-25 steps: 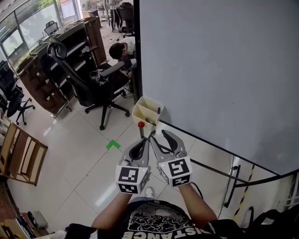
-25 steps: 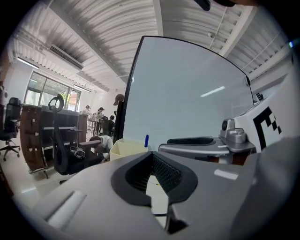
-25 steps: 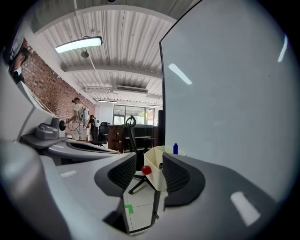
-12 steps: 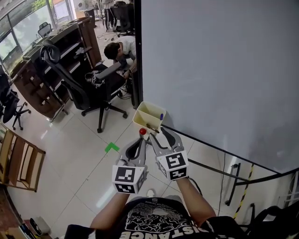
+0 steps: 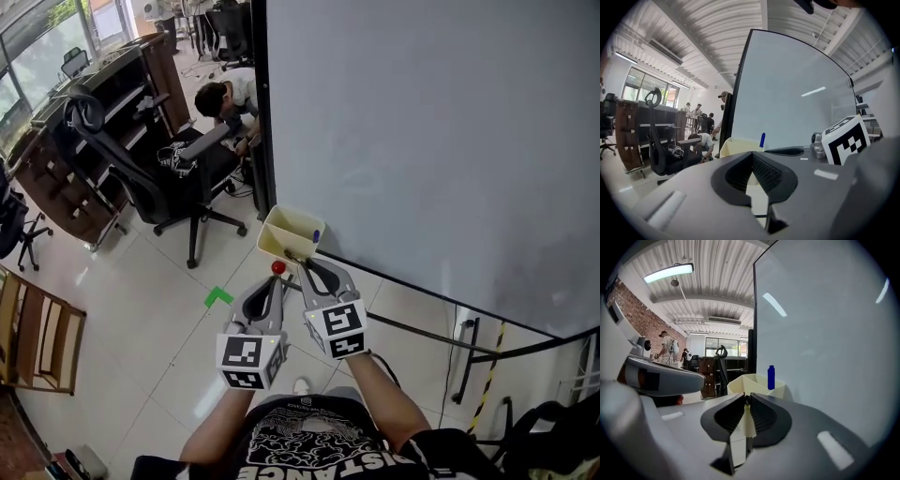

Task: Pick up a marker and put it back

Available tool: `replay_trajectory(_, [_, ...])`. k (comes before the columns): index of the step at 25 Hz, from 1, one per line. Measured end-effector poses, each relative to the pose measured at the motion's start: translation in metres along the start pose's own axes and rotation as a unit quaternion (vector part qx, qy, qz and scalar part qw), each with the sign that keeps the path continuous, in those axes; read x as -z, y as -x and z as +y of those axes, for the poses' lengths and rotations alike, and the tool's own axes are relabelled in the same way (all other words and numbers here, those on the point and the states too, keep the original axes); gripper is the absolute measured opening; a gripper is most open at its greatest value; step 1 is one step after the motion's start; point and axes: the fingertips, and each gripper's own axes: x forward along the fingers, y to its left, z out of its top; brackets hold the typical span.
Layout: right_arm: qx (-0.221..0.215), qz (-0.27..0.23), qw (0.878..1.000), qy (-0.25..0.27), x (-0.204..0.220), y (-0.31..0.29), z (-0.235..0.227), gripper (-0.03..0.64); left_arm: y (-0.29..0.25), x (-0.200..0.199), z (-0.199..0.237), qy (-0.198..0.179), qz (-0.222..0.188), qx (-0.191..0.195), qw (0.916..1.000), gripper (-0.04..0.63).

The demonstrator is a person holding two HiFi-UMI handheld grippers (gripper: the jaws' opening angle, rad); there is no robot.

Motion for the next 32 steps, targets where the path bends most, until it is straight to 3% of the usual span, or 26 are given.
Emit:
replay_trajectory(16, [0.02,-0.039,0.999,0.026,-0.035,0.019,0.006,0.035,0.01,-0.001,0.0,0.014,0.0,-0.006,0.9999,0.005])
replay_trajectory(32, [0.007,-0.115,0.992,0.044,-0.077,0.095,0.021,0.035,0.045,0.0,-0.044,0.008,-0.017,-0.02,0.9996,0.005])
